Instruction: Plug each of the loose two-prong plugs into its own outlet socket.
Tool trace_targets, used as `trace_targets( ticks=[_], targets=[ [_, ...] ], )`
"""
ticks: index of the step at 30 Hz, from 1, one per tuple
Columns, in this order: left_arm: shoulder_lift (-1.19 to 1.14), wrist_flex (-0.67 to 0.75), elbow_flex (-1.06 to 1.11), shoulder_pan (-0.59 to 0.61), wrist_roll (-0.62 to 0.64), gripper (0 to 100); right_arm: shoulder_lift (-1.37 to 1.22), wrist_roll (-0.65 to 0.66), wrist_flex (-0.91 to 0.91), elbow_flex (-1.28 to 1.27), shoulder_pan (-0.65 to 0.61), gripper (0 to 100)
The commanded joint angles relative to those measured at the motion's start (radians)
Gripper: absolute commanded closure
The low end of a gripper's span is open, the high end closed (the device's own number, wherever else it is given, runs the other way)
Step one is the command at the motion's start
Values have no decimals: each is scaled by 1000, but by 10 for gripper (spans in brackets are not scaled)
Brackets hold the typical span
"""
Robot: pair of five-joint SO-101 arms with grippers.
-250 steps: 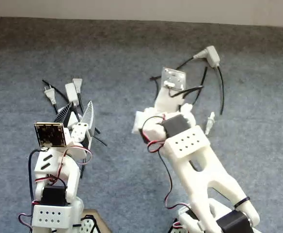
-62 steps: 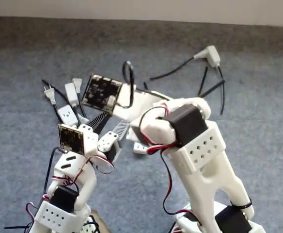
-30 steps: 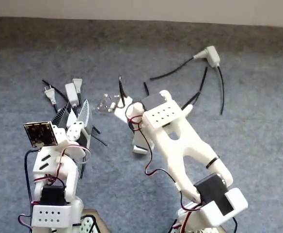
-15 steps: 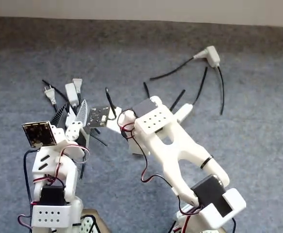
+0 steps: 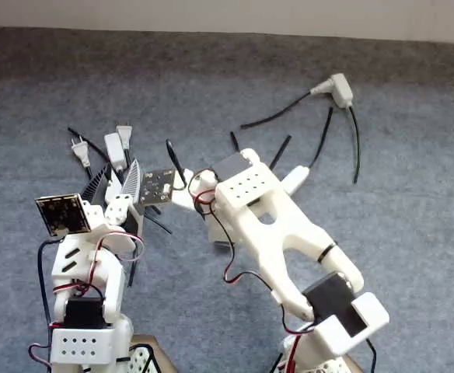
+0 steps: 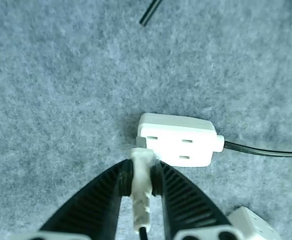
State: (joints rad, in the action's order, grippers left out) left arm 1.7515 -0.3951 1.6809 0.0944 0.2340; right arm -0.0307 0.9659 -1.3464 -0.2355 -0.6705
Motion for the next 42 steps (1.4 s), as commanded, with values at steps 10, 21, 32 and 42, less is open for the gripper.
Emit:
trace_targets(
  ticks=[10, 21, 32, 42],
  targets=[
    [1, 2, 18, -41, 0, 811, 7, -114, -312, 581, -41, 940],
    [1, -2, 18, -113, 0, 811, 7, -222, -369, 656, -202, 940],
    [1, -2, 18, -128, 0, 811, 5, -267, -372, 837, -251, 940],
    [1, -3, 18, -122, 0, 811, 5, -267, -384, 832, -249, 940]
  ],
)
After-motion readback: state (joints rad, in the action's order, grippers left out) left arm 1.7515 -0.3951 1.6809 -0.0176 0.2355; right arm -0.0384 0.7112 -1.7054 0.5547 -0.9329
